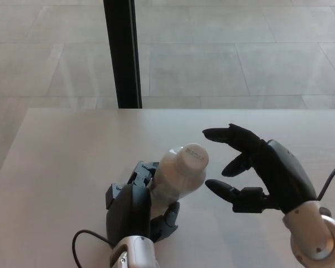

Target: The robot uses its left hand to to lift the bottle kept on the middle of the desk and tilts it towards its right hand. It then uses its right hand to rotate its cap to open it and places the bottle and cap back on the desk

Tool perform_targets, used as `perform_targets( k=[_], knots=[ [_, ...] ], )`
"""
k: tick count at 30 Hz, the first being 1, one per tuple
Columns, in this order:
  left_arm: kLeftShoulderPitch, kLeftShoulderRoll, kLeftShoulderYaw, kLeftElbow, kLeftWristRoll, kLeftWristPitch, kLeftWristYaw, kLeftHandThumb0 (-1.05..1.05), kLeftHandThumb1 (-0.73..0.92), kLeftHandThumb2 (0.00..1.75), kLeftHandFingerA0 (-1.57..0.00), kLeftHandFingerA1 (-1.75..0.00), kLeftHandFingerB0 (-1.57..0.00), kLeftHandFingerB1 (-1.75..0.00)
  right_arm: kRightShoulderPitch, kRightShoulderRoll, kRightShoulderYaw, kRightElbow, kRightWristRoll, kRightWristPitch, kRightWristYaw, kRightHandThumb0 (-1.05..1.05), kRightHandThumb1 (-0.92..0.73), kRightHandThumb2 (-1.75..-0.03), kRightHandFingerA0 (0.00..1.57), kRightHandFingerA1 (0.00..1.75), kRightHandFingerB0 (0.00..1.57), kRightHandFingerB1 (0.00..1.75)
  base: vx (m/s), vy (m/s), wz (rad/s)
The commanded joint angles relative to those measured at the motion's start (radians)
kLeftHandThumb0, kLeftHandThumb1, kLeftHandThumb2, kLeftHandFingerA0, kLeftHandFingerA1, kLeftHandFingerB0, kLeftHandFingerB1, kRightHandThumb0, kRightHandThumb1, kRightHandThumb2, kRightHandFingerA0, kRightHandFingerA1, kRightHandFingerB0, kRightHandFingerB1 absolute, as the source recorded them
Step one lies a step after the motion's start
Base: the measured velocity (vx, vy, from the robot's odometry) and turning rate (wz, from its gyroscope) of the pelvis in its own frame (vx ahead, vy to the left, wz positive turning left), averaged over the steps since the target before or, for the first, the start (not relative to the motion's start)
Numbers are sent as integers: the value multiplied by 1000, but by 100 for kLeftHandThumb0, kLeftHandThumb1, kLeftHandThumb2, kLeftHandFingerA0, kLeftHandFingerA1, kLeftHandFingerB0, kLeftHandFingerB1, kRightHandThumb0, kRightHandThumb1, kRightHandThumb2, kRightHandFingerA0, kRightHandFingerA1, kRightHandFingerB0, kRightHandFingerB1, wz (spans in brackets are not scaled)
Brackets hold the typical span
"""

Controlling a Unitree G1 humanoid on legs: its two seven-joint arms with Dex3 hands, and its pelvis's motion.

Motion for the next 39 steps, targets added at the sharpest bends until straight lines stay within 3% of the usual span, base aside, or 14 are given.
perform_targets(
  k=[1,10,11,12,16,17,22,27,29,33,35,36,37,39],
  knots=[
    [32,10,-3,14,54,103,-27,18,92,76,-49,-148,-49,-102,-10,8,26,-11,-156,36,-61,-62,-46,-87,79,92,34,54,0,0,0],
    [51,3,1,25,74,84,-26,15,92,70,-50,-145,-45,-90,-8,31,13,-21,-159,26,-29,-56,-45,-90,75,89,32,54,0,0,0],
    [50,-9,14,27,69,103,-26,12,92,73,-48,-148,-46,-88,-4,32,13,-27,-161,18,-28,-60,-58,-59,79,94,40,41,0,0,0],
    [53,-6,11,27,76,109,-31,14,92,73,-57,-101,-40,-61,1,34,15,-42,-159,11,-22,-59,-61,-59,81,98,40,41,0,0,0],
    [60,-3,14,34,84,105,-39,21,78,93,-65,-103,-41,-68,2,38,21,-69,-167,18,-7,-62,-57,-61,80,98,38,42,0,0,0],
    [62,-3,16,33,85,109,-43,10,92,71,-49,-145,-49,-79,0,41,23,-76,-169,20,-3,-61,-57,-61,80,98,38,43,0,0,0],
    [73,-10,25,30,98,129,-49,5,92,66,-58,-98,-41,-59,-1,48,18,-97,-170,15,7,-59,-61,-59,81,97,39,43,0,0,0],
    [76,-15,34,33,105,124,-54,8,92,70,-51,-121,-45,-64,13,44,25,-123,-170,15,33,-58,-61,-59,81,98,40,42,0,0,0],
    [77,-11,31,38,111,113,-55,17,80,88,-64,-101,-40,-64,20,43,26,-132,-162,10,44,-57,-61,-58,81,98,41,42,0,0,0],
    [74,-17,34,41,120,122,-53,10,92,65,-60,-126,-50,-77,36,43,41,-160,-175,18,61,-56,-61,-59,82,101,42,41,0,0,0],
    [76,-15,27,38,131,130,-58,8,92,68,-53,-82,-40,-57,36,40,44,-151,-184,13,58,-59,-61,-59,82,103,43,42,0,0,0],
    [79,-15,28,36,131,127,-61,8,92,69,-54,-94,-42,-59,37,37,42,-142,-182,4,56,-61,-48,-87,85,98,38,54,0,0,0],
    [81,-20,33,38,130,125,-58,9,92,69,-49,-120,-46,-63,43,34,40,-139,-180,2,58,-58,-61,-59,82,103,44,42,0,0,0],
    [82,-24,39,33,129,137,-64,8,92,70,-50,-131,-46,-63,45,35,39,-130,-179,0,57,-60,-47,-86,85,99,39,54,0,0,0]
  ],
)
